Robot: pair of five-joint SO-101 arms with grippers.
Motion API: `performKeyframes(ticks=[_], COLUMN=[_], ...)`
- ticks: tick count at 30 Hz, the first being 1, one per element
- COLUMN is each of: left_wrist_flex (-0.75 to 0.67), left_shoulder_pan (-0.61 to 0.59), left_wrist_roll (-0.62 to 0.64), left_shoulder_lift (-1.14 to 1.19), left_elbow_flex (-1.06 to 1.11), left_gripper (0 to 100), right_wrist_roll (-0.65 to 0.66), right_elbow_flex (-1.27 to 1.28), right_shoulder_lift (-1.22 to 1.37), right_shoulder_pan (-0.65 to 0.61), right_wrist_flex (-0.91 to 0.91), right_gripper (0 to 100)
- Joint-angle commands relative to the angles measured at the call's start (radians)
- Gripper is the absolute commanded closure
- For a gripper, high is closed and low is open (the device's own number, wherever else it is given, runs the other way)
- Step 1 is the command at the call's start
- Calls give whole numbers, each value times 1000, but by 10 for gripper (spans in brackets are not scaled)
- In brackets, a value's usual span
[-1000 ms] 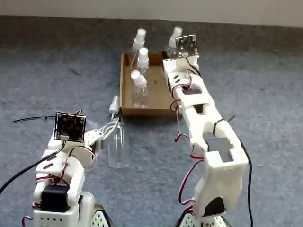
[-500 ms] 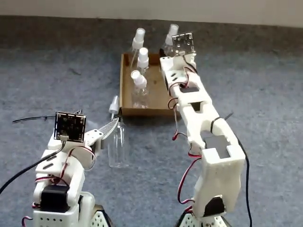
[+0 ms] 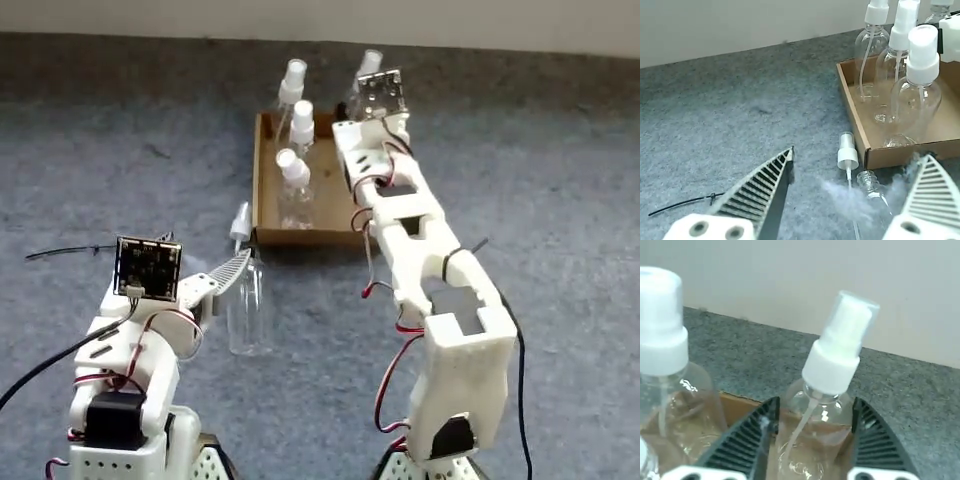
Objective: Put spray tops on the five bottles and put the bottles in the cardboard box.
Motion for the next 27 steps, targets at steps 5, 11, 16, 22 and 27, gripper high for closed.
performKeyframes(ticks=[5, 11, 16, 22, 27], left_wrist_flex=[-23, -25, -23, -23, -25], left_shoulder_pan=[-8, -8, -8, -8, -8], left_wrist_roll=[3, 3, 3, 3, 3], left_shoulder_lift=[1, 1, 1, 1, 1], left_elbow_flex=[-5, -5, -5, -5, -5], left_gripper=[653, 653, 653, 653, 653], right_wrist_roll=[3, 2, 2, 2, 2], right_elbow_flex=[-56, -56, -48, -54, -58], right_shoulder_lift=[-18, -64, -96, -102, -104], right_shoulder_pan=[-8, -8, -10, -10, -10], right_wrist_flex=[62, 76, 77, 77, 151], right_gripper=[834, 796, 742, 738, 738])
